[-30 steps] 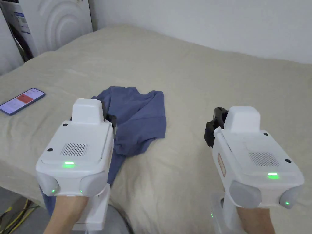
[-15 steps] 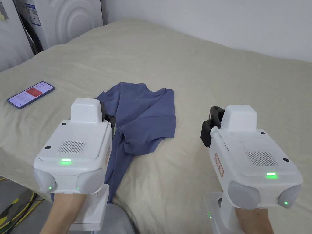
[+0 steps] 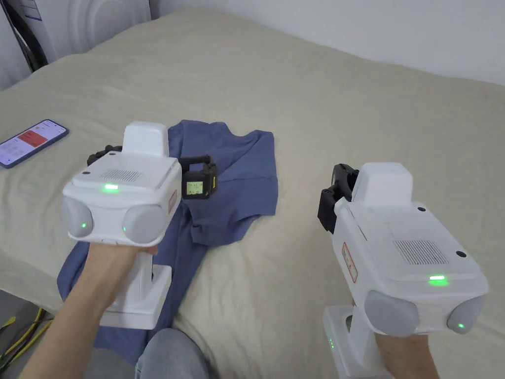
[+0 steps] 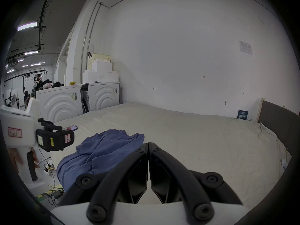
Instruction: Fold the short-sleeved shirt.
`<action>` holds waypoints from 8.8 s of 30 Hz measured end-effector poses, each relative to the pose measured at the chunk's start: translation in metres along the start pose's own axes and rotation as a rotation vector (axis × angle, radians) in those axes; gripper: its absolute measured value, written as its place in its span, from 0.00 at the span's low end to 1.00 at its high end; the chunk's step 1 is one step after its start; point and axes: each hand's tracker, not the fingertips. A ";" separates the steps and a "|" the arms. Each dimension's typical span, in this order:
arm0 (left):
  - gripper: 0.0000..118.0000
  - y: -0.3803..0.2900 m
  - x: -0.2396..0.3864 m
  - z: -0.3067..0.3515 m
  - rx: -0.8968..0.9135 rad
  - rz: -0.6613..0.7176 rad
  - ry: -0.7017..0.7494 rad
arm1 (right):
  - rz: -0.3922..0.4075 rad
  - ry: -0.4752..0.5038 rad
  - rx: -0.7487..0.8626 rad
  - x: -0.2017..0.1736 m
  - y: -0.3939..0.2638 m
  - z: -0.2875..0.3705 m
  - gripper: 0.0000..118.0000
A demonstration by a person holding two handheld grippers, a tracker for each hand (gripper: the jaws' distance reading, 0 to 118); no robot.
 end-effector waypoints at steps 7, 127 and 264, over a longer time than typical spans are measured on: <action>1.00 0.016 -0.001 -0.079 -0.235 -0.007 -0.077 | 0.004 0.007 -0.020 -0.001 -0.002 -0.014 0.00; 1.00 0.012 0.301 -0.014 -0.352 -0.146 -0.504 | -0.205 -0.460 -0.041 0.182 -0.058 0.172 0.00; 0.20 -0.091 0.276 -0.067 -0.605 -0.450 -0.590 | -0.473 -0.384 -0.748 0.343 -0.051 -0.139 0.02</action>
